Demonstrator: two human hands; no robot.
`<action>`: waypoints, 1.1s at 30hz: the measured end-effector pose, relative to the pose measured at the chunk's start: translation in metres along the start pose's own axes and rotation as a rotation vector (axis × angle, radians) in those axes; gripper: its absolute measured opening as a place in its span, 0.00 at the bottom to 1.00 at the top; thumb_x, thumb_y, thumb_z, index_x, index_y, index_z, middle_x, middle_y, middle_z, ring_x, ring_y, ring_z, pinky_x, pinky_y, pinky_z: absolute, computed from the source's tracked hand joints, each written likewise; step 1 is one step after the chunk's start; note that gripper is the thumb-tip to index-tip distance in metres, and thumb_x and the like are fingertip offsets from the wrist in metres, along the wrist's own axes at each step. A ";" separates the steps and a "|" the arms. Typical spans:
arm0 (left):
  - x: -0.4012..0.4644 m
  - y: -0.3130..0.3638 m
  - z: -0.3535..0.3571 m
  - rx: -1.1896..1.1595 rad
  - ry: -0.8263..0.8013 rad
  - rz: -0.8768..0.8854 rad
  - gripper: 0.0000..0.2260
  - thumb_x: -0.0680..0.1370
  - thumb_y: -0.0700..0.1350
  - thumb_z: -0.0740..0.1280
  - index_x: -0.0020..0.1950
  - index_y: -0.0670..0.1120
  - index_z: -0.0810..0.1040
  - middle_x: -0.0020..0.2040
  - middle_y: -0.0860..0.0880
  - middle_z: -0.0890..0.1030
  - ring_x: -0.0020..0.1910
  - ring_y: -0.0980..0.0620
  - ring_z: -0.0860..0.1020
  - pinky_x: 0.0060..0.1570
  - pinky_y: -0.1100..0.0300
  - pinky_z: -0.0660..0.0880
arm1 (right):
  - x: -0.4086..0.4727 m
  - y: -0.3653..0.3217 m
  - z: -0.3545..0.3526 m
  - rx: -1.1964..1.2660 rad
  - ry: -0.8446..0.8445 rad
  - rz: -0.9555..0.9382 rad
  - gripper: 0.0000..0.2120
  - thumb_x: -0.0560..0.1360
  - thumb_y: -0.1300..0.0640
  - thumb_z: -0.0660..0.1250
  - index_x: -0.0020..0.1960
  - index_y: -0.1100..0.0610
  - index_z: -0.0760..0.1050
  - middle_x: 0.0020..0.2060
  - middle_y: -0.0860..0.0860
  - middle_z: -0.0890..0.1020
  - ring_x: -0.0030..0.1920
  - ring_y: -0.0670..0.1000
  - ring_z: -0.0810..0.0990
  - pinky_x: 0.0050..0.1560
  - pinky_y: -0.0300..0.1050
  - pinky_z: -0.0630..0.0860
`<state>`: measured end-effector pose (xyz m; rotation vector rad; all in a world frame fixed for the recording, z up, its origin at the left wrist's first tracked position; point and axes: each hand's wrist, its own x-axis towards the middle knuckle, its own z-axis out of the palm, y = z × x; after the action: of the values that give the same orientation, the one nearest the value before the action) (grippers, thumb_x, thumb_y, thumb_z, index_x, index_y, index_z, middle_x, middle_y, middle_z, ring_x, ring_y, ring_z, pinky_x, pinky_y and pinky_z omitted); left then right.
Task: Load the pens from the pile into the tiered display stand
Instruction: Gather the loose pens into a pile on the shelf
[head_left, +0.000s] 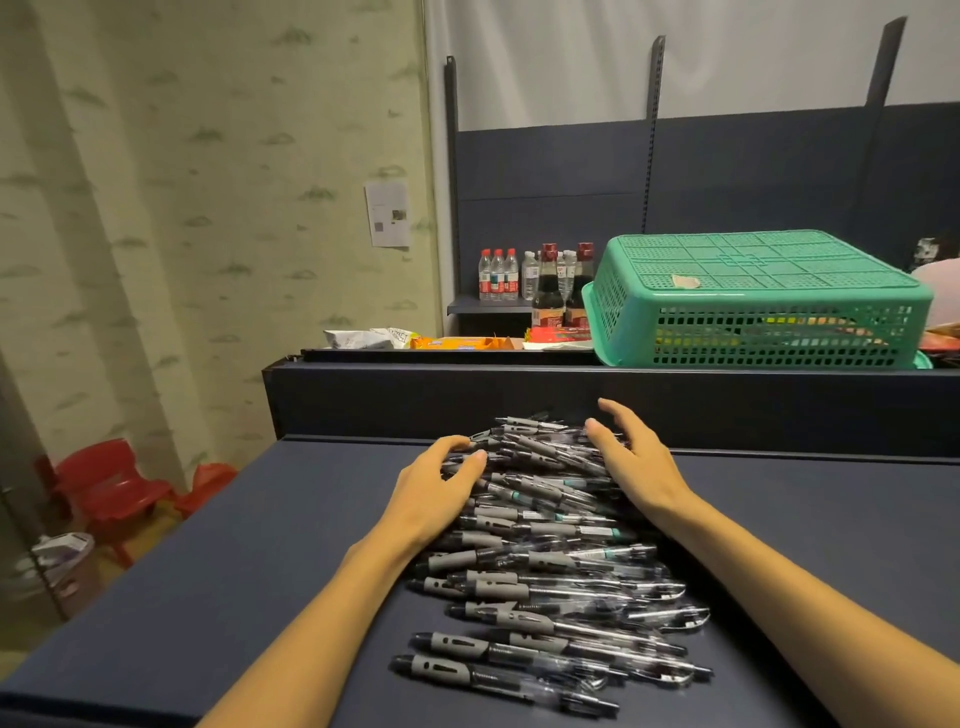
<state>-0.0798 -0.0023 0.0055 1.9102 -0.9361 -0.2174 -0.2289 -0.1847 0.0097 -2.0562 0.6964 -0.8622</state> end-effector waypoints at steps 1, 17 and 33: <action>0.000 0.000 -0.001 -0.009 0.008 0.000 0.14 0.79 0.55 0.62 0.63 0.54 0.73 0.48 0.59 0.81 0.38 0.65 0.80 0.35 0.73 0.71 | 0.000 -0.001 0.001 0.013 0.004 -0.013 0.24 0.80 0.46 0.59 0.75 0.50 0.63 0.72 0.51 0.67 0.71 0.50 0.65 0.65 0.43 0.62; -0.004 -0.002 -0.003 -0.009 -0.079 0.004 0.22 0.79 0.57 0.60 0.73 0.56 0.65 0.71 0.56 0.67 0.51 0.69 0.72 0.57 0.60 0.65 | -0.014 0.014 -0.005 -0.260 -0.118 0.129 0.33 0.81 0.37 0.46 0.79 0.54 0.48 0.78 0.51 0.54 0.78 0.52 0.53 0.76 0.55 0.51; -0.002 -0.003 -0.002 0.050 0.019 0.052 0.17 0.79 0.51 0.64 0.67 0.52 0.71 0.55 0.59 0.78 0.47 0.69 0.74 0.44 0.75 0.67 | -0.012 0.005 0.004 -0.231 -0.139 0.038 0.32 0.81 0.41 0.53 0.79 0.52 0.50 0.78 0.51 0.56 0.78 0.51 0.53 0.76 0.53 0.54</action>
<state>-0.0788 0.0012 0.0032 1.9271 -0.9855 -0.1456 -0.2341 -0.1767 -0.0003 -2.2742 0.7860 -0.6340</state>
